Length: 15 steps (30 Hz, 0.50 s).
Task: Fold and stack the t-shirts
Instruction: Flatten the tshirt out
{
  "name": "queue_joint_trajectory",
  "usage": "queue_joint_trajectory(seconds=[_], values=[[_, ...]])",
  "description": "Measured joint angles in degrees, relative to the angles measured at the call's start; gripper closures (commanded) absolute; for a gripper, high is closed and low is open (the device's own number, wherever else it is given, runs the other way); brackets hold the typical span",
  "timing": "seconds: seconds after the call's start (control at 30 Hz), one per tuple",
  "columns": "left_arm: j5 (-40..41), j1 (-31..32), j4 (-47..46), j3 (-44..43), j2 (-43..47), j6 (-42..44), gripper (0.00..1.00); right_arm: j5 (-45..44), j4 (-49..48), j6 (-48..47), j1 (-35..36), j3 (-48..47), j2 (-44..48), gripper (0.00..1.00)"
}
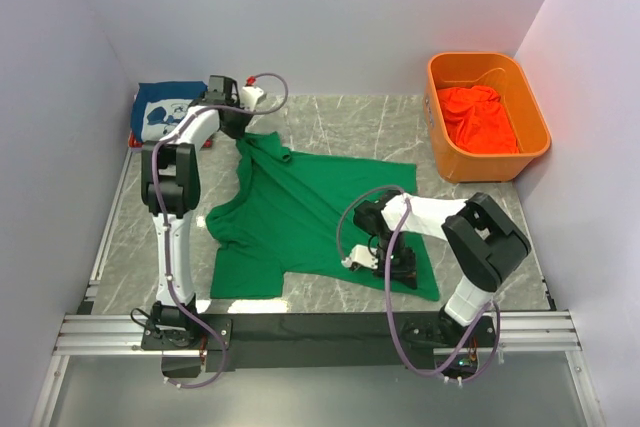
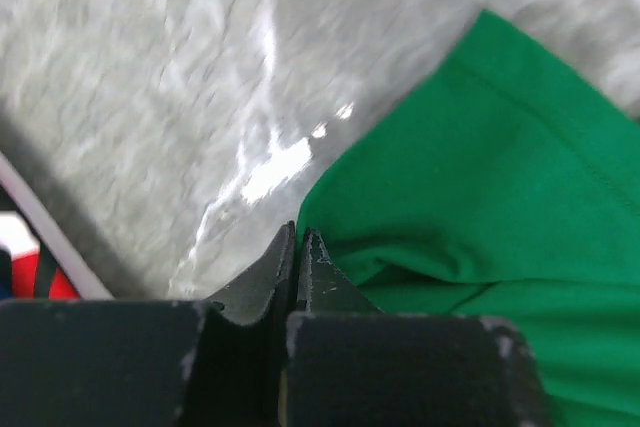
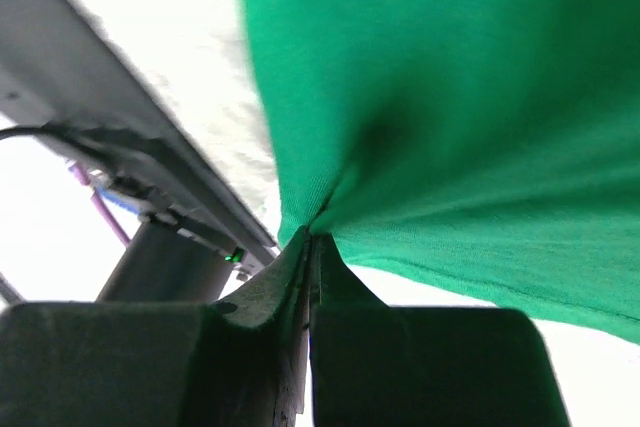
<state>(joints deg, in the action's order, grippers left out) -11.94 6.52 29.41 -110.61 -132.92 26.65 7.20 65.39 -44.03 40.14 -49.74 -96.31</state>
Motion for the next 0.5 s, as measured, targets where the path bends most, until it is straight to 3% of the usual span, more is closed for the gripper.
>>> queue_joint_trajectory(seconds=[0.1, 0.13, 0.2, 0.23, 0.27, 0.3, 0.33, 0.5], values=[[0.42, -1.01, -0.52, 1.68, 0.02, -0.02, 0.99, 1.77, 1.57, -1.44, 1.49, 0.0, 1.46, 1.0], [0.44, -1.16, -0.42, 2.29, 0.02, 0.0, 0.9, 2.6, 2.12, -1.88, 2.19, -0.02, 2.25, 0.9], [-0.31, -1.68, 0.98, 2.82, 0.0, 0.44, 0.75, 3.96, 3.52, -1.84, 2.93, -0.87, 3.32, 0.81], [-1.27, -1.9, 1.33, 2.82, 0.0, 0.57, 0.63, 4.57, 4.11, -1.73, 3.13, -1.73, 3.58, 0.72], [-3.08, -2.32, 1.7, 2.82, 0.15, 0.98, 0.58, 5.29, 4.92, -1.2, 2.93, -3.26, 3.63, 0.68], [-4.96, -2.84, 2.16, 2.82, 0.33, 1.05, 0.54, 5.95, 5.84, -0.83, 2.25, -5.33, 3.61, 0.57], [-6.71, -3.39, 2.69, 2.82, 0.46, 1.05, 0.48, 6.8, 6.36, -0.42, 1.05, -7.74, 3.61, 0.56], [-14.38, -6.01, 3.85, 2.82, 3.61, 1.05, 0.43, 10.95, 5.03, 2.93, -10.47, -23.78, 3.63, 0.59]])
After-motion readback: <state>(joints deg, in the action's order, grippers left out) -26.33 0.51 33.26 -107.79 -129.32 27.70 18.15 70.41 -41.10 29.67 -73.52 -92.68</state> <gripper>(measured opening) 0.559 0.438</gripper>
